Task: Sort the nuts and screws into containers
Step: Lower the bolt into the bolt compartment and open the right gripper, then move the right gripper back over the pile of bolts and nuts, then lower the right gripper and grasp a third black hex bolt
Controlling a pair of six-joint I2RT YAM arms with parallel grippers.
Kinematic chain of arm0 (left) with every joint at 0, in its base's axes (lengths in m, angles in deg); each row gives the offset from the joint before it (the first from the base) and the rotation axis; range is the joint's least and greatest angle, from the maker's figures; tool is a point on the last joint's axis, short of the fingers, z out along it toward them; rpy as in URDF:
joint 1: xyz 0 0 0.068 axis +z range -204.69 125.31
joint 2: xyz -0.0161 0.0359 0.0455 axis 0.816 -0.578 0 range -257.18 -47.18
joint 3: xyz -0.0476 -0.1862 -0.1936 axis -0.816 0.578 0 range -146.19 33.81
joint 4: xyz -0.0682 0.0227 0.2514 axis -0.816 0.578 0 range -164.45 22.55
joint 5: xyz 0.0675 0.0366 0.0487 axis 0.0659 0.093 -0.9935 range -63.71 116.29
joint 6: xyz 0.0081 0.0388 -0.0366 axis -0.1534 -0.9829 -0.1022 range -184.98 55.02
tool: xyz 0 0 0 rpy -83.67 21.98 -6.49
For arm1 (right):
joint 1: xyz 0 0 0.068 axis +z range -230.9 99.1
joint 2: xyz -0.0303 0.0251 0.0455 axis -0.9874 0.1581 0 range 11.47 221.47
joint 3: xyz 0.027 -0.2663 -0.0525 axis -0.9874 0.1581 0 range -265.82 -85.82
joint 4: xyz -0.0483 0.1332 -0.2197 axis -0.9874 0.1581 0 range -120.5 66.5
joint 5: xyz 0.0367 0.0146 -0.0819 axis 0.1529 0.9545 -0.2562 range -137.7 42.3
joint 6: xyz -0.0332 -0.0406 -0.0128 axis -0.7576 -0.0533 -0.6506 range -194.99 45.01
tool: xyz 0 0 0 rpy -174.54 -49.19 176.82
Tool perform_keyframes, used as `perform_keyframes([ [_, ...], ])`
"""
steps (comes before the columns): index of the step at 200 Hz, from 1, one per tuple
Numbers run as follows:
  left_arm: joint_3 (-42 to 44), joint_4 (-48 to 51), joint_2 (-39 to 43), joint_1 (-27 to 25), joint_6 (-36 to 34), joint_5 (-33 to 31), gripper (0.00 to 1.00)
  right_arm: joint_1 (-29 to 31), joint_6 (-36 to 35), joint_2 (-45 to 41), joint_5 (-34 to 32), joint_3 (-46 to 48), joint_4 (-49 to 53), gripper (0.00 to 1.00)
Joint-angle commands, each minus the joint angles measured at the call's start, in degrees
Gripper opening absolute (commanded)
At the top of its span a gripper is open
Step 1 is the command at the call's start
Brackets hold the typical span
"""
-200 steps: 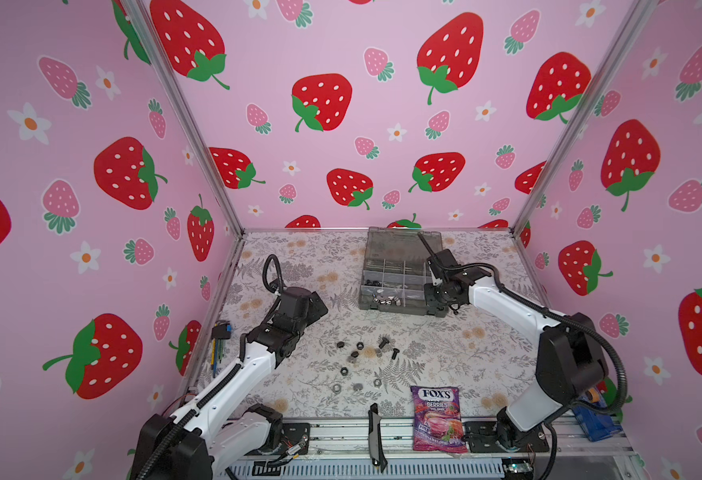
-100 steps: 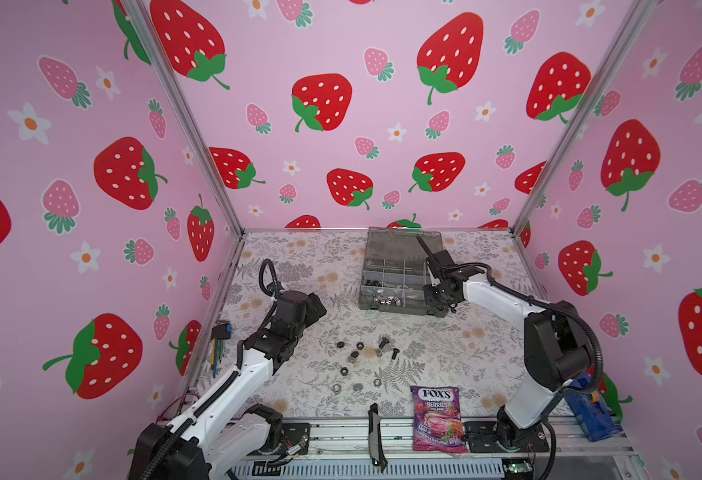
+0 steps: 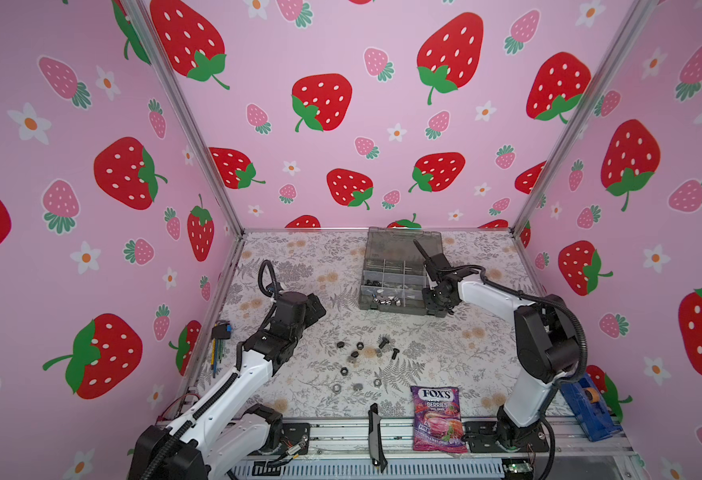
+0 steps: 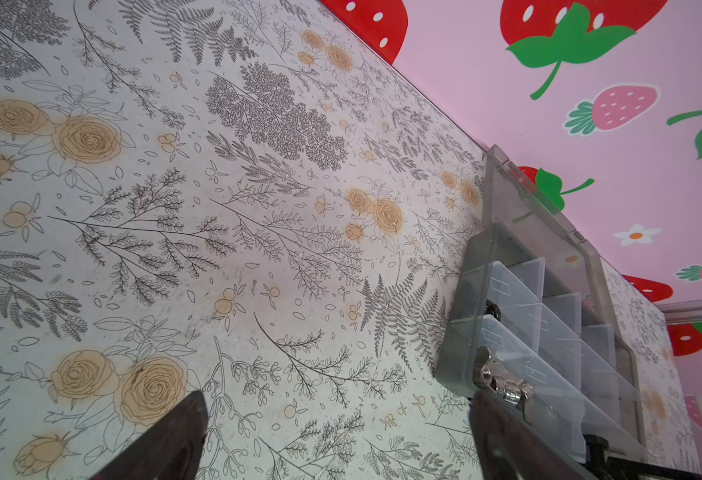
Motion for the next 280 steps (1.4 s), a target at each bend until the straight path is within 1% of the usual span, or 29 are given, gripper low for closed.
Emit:
perform_keyframes([
  [1,-0.1,1.7,1.0,0.4,1.0,-3.1,0.99,-0.3,-0.2,-2.0,-0.7,0.1,0.2,0.36],
  [30,0.3,1.7,2.1,0.3,1.2,-3.3,0.99,0.3,0.8,-4.8,-1.9,-0.5,1.5,0.37],
  [52,0.4,1.7,2.3,0.4,1.4,-3.4,0.99,2.3,2.4,-7.6,-4.0,-0.9,3.0,0.39],
  [71,0.4,1.9,2.1,0.3,1.8,-3.4,0.99,5.1,4.6,-9.7,-5.6,-1.4,4.4,0.41],
  [99,0.6,2.2,2.0,0.3,2.4,-3.4,0.99,11.6,8.8,-11.2,-5.9,-1.2,5.6,0.45],
  [131,0.8,2.2,1.9,0.3,2.8,-3.7,0.99,18.7,12.8,-9.0,-1.2,-0.3,5.9,0.45],
  [168,0.7,2.5,1.7,0.4,2.6,-3.6,0.99,23.9,13.4,-5.6,7.1,1.8,3.0,0.48],
  [205,0.8,2.8,1.4,0.5,2.8,-3.4,0.99,24.7,13.1,-2.8,12.0,3.8,0.0,0.48],
  [245,1.4,2.3,1.9,0.5,3.6,-3.2,0.99,24.7,13.2,-0.9,14.5,5.6,-3.3,0.48],
  [262,1.6,2.2,2.0,0.6,3.6,-3.1,0.99,24.7,13.4,-0.2,15.2,6.2,-4.4,0.46],
  [280,1.4,2.3,2.0,0.5,3.3,-3.1,0.99,24.7,13.6,0.6,15.4,6.4,-5.6,0.46],
])
